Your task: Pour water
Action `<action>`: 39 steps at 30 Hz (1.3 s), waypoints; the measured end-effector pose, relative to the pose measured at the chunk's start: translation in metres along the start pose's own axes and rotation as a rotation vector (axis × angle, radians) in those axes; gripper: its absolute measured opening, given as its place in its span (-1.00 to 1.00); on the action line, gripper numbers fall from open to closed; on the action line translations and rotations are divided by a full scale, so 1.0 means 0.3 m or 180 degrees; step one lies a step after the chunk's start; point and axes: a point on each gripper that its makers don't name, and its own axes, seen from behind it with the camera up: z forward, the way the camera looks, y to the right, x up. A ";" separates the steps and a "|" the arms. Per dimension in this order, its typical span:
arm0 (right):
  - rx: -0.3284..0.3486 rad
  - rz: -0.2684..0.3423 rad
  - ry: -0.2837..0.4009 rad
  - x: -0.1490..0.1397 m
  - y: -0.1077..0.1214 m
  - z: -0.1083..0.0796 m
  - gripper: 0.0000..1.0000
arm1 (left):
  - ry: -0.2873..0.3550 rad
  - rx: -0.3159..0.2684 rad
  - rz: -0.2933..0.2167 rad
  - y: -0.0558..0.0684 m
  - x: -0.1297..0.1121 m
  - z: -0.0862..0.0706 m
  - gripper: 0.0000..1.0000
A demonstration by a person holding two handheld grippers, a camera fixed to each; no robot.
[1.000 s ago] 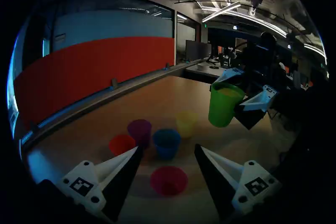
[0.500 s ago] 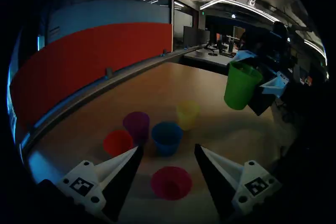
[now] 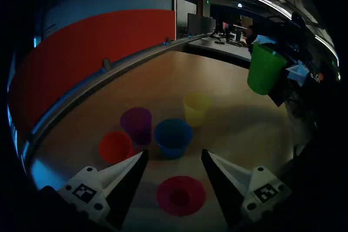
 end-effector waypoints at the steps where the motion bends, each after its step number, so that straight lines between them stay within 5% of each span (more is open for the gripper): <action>1: -0.0006 0.0003 0.0000 -0.002 0.002 -0.005 0.87 | -0.0014 -0.0006 0.0001 0.000 0.000 0.009 0.80; 24: -0.0117 0.0023 -0.0018 -0.022 0.036 -0.055 0.87 | -0.0389 0.0019 -0.0068 -0.029 -0.036 0.164 0.81; 39: -0.0130 0.0031 -0.0028 -0.031 0.047 -0.055 0.88 | -0.0527 0.0011 -0.0054 -0.011 -0.034 0.247 0.80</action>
